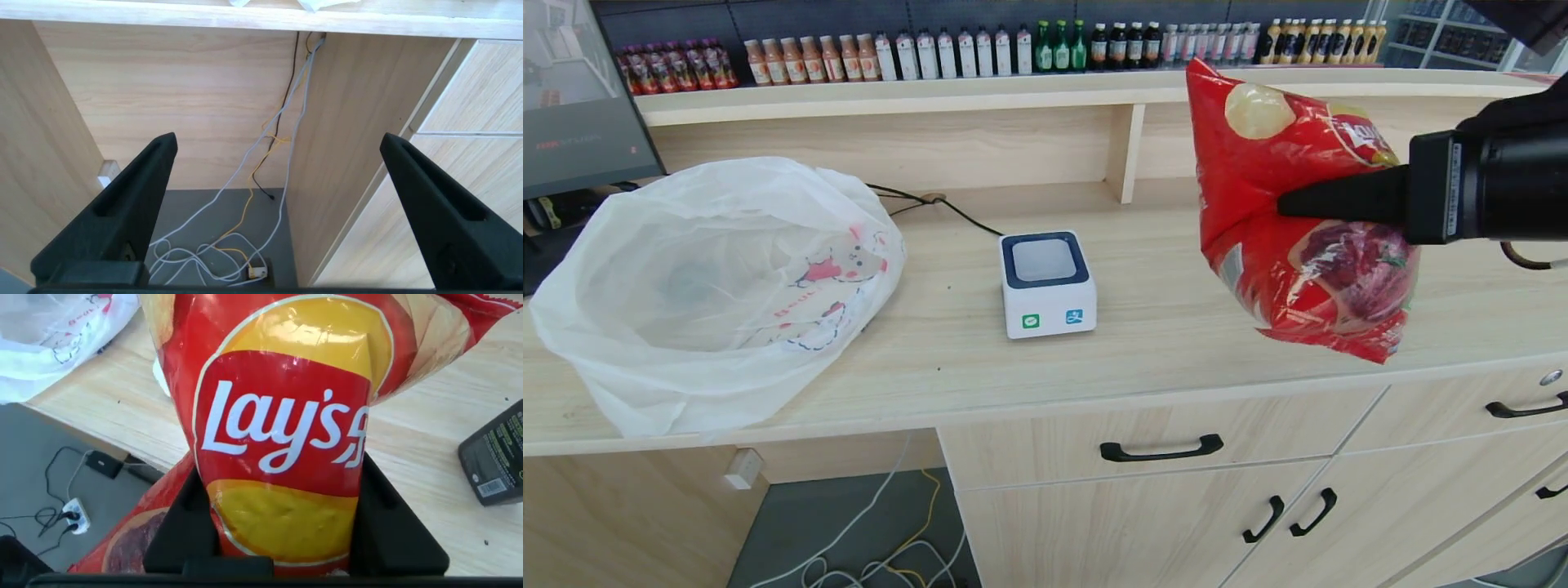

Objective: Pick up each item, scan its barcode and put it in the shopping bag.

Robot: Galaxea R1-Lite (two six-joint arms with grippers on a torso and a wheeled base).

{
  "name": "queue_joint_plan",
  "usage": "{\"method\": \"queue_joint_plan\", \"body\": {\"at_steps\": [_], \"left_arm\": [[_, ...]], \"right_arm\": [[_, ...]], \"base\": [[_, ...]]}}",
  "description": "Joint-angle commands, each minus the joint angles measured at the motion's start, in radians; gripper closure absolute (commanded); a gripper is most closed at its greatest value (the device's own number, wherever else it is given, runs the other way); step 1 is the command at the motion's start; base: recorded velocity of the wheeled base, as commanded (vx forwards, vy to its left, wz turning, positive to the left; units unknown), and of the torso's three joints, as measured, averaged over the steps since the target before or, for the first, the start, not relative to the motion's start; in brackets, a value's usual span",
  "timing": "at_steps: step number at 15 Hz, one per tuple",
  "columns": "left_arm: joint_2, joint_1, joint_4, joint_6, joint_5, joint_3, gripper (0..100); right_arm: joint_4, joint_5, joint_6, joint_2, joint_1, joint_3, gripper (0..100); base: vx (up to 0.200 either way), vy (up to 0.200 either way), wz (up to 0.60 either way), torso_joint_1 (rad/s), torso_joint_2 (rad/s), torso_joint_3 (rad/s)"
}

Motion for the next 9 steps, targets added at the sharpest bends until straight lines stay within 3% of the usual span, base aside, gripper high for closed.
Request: {"method": "queue_joint_plan", "body": {"at_steps": [1,4,6,9], "left_arm": [[0.000,0.000,0.000,-0.002,0.000,0.000,0],[0.000,0.000,0.000,0.000,0.000,0.000,0],[0.000,0.000,0.000,0.000,0.000,0.000,0],[0.000,0.000,0.000,0.000,0.002,0.000,0]], "right_arm": [[-0.168,-0.019,-0.049,-0.118,0.045,0.214,100],[-0.289,-0.022,-0.065,-0.197,0.059,0.373,100],[-0.300,-0.009,-0.053,-0.227,0.077,0.407,100],[-0.342,0.123,-0.026,-0.261,0.075,0.476,100]], "base": [[0.000,0.000,0.00,0.000,0.00,0.000],[0.000,0.000,0.00,0.000,0.00,0.000],[0.000,0.000,0.00,0.000,0.00,0.000],[0.000,0.000,0.00,0.000,0.00,0.000]]}}
